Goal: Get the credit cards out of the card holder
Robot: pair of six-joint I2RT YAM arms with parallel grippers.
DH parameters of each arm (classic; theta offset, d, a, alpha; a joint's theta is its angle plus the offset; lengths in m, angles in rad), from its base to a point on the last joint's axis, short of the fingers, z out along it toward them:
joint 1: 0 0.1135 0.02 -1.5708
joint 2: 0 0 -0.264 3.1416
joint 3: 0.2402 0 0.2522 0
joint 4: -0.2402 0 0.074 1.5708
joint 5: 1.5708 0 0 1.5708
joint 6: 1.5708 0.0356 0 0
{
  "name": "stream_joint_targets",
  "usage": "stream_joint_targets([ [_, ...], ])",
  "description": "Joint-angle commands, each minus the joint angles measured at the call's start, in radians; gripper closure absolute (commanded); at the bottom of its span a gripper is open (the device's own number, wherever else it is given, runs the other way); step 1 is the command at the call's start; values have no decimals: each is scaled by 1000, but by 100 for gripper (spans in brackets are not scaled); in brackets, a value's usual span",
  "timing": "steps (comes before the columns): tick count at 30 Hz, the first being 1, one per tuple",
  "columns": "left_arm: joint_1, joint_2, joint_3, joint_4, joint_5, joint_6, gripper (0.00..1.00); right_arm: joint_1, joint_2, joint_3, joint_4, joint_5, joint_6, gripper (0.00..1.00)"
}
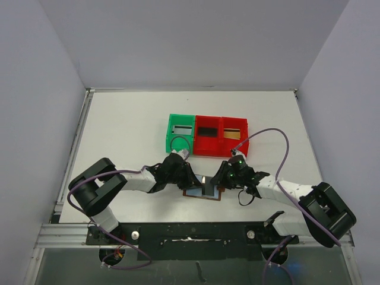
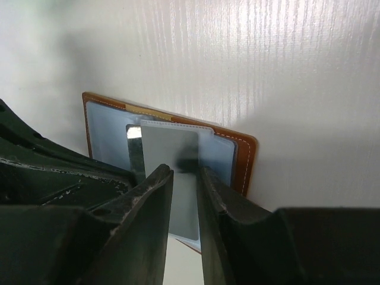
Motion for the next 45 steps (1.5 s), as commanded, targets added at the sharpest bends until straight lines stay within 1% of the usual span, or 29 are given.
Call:
stream_joint_targets([
  [1,-4,-1,31,57,17,16,94,8,4,-39,58,-3,20,75],
  [5,-5,23,31,104,55,5,87,9,24,-47,39,8,26,76],
  [9,-6,35,31,135,70,-10,85,8,17,-55,37,13,32,76],
  [10,-5,33,31,130,68,-10,86,7,16,-55,34,14,32,76],
  [14,-6,10,54,55,22,-1,96,4,9,-54,13,31,32,76],
  [18,-6,-30,52,-20,-18,15,100,-12,-2,-59,2,36,28,77],
  [23,-6,-63,39,-60,-40,25,100,-20,-12,-63,11,25,21,78],
  [32,-6,-69,49,-69,-43,34,100,-21,-26,-38,23,-18,1,78],
  [37,-5,-70,46,-58,-42,33,100,-2,-74,10,26,-43,-20,75],
  [40,-6,-67,42,-42,-36,28,100,2,-54,35,41,-65,-38,75],
  [45,-5,-66,48,-37,-34,30,100,10,25,33,108,-106,-32,75],
])
